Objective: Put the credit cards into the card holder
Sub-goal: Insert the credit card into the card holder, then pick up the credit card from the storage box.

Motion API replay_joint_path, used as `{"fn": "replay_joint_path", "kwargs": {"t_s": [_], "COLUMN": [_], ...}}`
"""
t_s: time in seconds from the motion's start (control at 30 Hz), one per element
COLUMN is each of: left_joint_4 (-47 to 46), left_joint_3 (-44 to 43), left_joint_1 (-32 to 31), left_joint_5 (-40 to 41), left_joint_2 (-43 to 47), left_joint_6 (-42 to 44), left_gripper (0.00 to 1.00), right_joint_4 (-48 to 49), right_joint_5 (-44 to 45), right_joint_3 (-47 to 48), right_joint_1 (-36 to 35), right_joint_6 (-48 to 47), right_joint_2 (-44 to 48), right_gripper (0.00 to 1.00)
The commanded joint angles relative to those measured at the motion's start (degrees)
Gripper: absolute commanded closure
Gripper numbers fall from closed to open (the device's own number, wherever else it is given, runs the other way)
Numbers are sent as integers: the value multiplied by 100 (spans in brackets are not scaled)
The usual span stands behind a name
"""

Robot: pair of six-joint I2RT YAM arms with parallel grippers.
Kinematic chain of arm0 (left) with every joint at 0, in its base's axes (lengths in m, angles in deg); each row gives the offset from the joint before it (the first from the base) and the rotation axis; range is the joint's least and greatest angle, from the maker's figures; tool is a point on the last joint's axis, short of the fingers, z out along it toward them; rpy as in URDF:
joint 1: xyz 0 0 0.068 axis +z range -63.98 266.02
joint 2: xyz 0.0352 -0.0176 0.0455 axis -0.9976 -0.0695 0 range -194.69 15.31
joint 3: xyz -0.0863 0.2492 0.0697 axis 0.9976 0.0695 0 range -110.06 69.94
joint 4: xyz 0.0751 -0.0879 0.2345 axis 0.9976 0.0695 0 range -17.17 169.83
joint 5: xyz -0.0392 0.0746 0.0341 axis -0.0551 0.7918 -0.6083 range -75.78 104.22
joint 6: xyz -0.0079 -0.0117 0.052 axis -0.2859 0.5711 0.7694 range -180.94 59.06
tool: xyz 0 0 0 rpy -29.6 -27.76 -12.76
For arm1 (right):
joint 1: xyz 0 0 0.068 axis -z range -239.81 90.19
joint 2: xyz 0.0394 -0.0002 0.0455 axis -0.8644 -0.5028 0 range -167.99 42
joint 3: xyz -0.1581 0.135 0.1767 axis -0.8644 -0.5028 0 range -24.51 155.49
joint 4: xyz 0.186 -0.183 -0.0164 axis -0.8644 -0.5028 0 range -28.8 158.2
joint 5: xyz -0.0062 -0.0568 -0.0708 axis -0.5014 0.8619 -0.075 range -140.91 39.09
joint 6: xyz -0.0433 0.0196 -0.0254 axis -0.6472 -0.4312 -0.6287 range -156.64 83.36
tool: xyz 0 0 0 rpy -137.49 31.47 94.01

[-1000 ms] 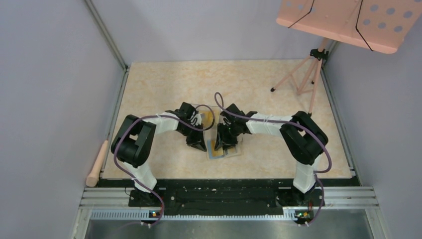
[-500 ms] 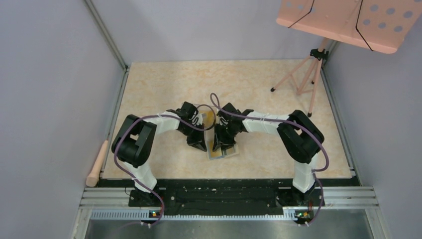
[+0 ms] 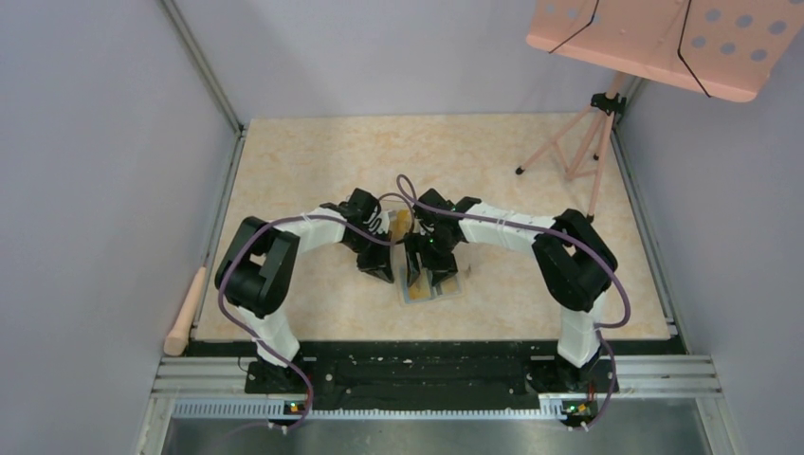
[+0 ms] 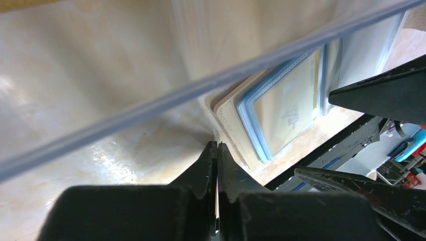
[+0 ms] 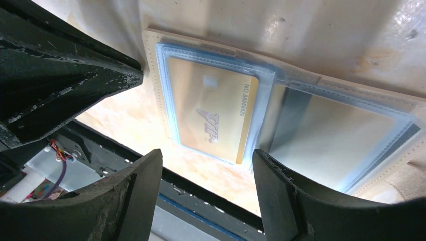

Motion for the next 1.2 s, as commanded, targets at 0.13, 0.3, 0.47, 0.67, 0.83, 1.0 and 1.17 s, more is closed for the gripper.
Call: {"fn": "replay_joint_path", "kwargs": {"t_s": [0.13,0.3,0.47,0.67,0.83,1.0,1.17], "left_joint_4": [219,198,28,256,705,981,845], "left_joint_3": [-411,-601,-858,-1467,-1954,-2347,-2381], "left_joint_1": [-9,116,788,1821,2451,2812,2817], "left_joint_5": [385,923,671,353,175,96,-264], "left_joint_2": [548,1158,1524,1289,477,-311,-675], "left_joint_6": [320,352,157,146,243,376,409], "left_gripper": [87,72,62,56,56,52,51], "right_joint_4": [-235,-221,-221,-263,-391,-467,-472], "right_joint_5": [179,268,91,-183,-304,-435,-529], "right_joint_3": [572,1001,1613,2411,3027,3400,3439], "right_joint_1": [-64,96,392,707,800,810,806], "right_joint_6": [-218,-343,-448,-551,-624,-610,-580], "right_joint_2": [159,181,31,-290,-641,-952,-1114], "right_gripper": [33,29,28,29,29,30,30]}}
